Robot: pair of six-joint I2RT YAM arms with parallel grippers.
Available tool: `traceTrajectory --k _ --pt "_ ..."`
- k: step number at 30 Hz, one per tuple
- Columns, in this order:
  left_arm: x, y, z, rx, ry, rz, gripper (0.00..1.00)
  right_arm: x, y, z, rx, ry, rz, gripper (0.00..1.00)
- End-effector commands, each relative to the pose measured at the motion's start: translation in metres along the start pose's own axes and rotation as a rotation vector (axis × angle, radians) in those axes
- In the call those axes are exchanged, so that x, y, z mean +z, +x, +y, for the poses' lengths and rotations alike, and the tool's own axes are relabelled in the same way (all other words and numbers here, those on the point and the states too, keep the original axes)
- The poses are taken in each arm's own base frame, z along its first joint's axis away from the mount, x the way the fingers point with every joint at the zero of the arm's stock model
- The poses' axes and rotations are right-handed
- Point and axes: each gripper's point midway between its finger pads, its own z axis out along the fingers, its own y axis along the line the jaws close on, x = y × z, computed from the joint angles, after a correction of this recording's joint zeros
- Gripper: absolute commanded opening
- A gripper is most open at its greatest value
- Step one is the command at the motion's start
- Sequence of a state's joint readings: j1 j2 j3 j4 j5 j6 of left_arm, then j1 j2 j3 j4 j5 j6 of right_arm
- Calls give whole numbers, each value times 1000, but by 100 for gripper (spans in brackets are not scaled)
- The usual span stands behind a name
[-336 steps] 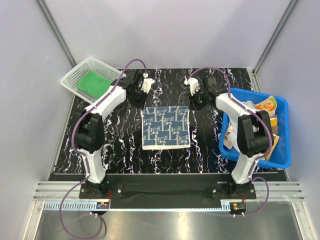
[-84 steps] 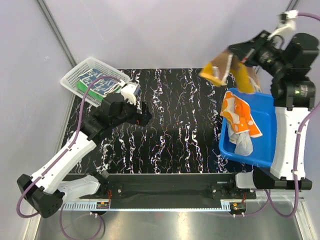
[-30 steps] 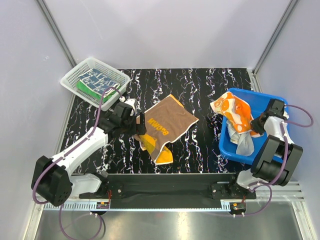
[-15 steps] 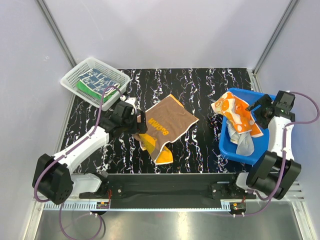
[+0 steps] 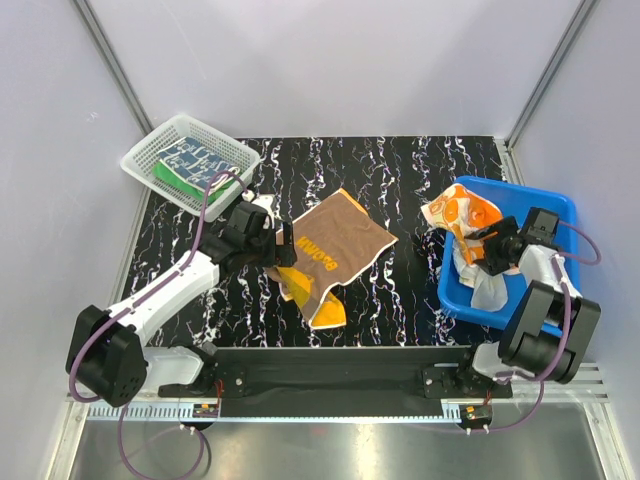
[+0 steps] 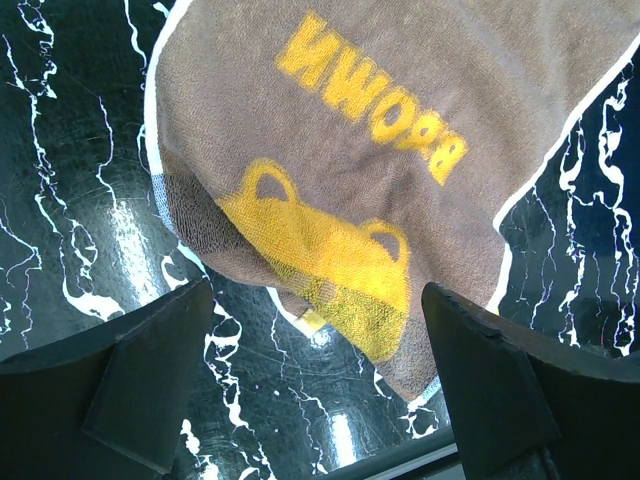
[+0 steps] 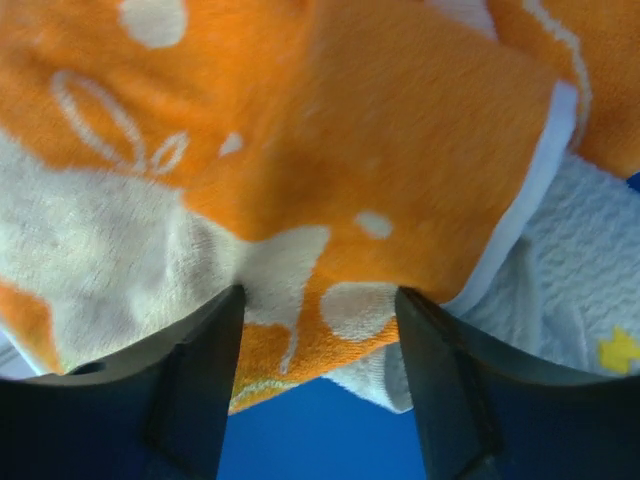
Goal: Fold and stack the towels
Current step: Flatten out the crumpled towel
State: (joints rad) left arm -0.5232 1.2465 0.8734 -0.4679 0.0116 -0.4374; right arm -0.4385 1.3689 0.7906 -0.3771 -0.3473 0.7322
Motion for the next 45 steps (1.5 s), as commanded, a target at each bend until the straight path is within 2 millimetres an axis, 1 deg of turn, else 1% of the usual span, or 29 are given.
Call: traceTrajectory --k 1,2,4,5,9,12,17,18,20,21,22,25,27,28,29,30,32,33,34,35,36,37,38,39,41,42,43,44,45 --pt "-5 -25 -10 10 29 -83 92 20 -23 -7 10 35 -90 67" --pt "-6 -26 -11 7 32 -85 92 22 -27 -9 5 48 -105 48" --pt "-5 -27 -11 -2 30 -86 92 25 -37 -16 -9 94 -141 29" --pt "-5 -27 -11 -2 31 -86 92 24 -41 -18 -18 110 -160 16" --pt "-3 -29 -1 -11 -31 -98 92 4 -72 -27 -74 204 -294 0" --pt "3 -24 5 -31 -58 -87 92 -20 -99 -40 -100 314 -420 0" --pt "17 -11 21 -88 -124 -77 91 -47 -121 -53 -129 427 -521 0" --pt "22 -7 26 -100 -147 -64 91 -56 -131 -48 -144 439 -554 6" --pt "27 -2 36 -140 -202 -58 89 -62 -132 -43 -155 445 -547 22" --pt "31 4 44 -151 -243 -38 89 -66 -137 -28 -170 406 -543 33" --pt "33 7 50 -158 -269 -34 88 -68 -134 -25 -179 400 -518 51" --pt "42 9 52 -181 -248 -22 88 -79 -130 10 -228 290 -488 59" --pt "42 -8 48 -167 -214 -50 87 -93 -116 50 -297 182 -475 60" --pt "42 -16 38 -142 -162 -45 87 -96 -106 68 -327 128 -464 61" --pt "40 -42 26 -75 -129 -67 87 -102 -98 87 -350 64 -458 62" --pt "39 -57 21 -45 -124 -75 87 -103 -73 116 -407 -38 -415 62" --pt "48 -71 19 41 -143 -22 87 -105 -44 142 -448 -120 -352 61" --pt "41 -110 6 68 -128 -83 86 -103 -15 163 -501 -185 -294 61" --pt "40 -125 2 90 -130 -92 86 -99 -3 167 -515 -195 -269 62" --pt "54 -123 5 139 -146 -43 86 -97 9 173 -527 -211 -246 62" --pt "51 -149 -4 156 -132 -84 86 -89 20 177 -529 -229 -218 61" --pt "55 -155 -3 169 -147 -78 86 -84 42 183 -558 -251 -177 61" --pt "73 -148 3 195 -160 -27 84 -73 52 178 -556 -236 -150 61" --pt "76 -162 -6 208 -124 -47 84 -67 60 182 -571 -251 -138 61" --pt "101 -158 -4 233 -116 -1 84 -51 87 180 -612 -241 -79 61" --pt "108 -160 -5 240 -115 8 83 -36 95 175 -619 -214 -48 61" --pt "110 -172 -11 250 -101 -10 83 -28 101 172 -618 -198 -28 61" --pt "124 -162 -5 257 -115 40 83 -20 109 167 -622 -184 -3 61" --pt "130 -162 -2 259 -131 48 82 -7 111 163 -612 -163 5 60"
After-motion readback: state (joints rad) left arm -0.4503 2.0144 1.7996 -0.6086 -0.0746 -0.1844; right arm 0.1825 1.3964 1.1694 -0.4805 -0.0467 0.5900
